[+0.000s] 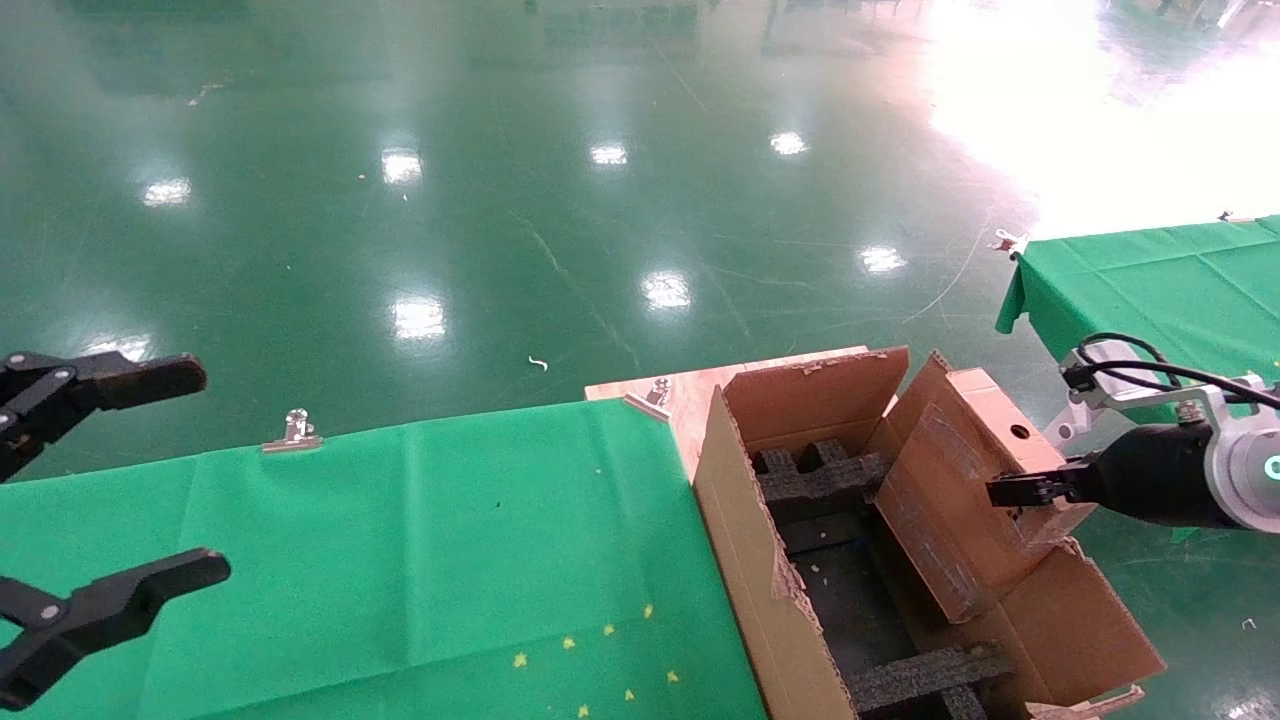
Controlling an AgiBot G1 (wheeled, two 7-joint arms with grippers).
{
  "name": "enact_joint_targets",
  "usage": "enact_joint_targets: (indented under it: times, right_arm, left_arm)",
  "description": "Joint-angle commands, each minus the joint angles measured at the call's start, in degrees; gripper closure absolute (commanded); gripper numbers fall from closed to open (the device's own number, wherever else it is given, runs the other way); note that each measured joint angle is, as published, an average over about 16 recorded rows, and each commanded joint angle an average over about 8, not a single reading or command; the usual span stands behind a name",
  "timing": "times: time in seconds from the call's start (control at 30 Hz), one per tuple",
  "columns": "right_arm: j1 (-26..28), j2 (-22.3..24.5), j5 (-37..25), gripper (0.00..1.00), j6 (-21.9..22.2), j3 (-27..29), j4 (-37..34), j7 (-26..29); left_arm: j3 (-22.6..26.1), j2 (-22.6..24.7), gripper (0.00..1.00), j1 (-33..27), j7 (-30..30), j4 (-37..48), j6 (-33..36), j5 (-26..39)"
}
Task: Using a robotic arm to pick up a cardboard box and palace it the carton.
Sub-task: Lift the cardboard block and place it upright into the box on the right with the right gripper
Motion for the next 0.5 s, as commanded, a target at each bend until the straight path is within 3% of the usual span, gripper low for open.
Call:
enact_joint_targets:
  times: [0.03, 0.5]
  right_arm:
    - [-0.21, -0.34, -0.42, 1.0, 0.14, -0.18, 0.0, 0.36]
    - [-2.33, -3.4, -3.75, 1.0, 0.79, -1.82, -0.15, 3.83]
  left_arm:
    - [0.0, 0.0, 0.0, 0.0, 0.0, 0.0, 0.0, 0.0]
    - [0.0, 0.0, 0.0, 0.0, 0.0, 0.0, 0.0, 0.0]
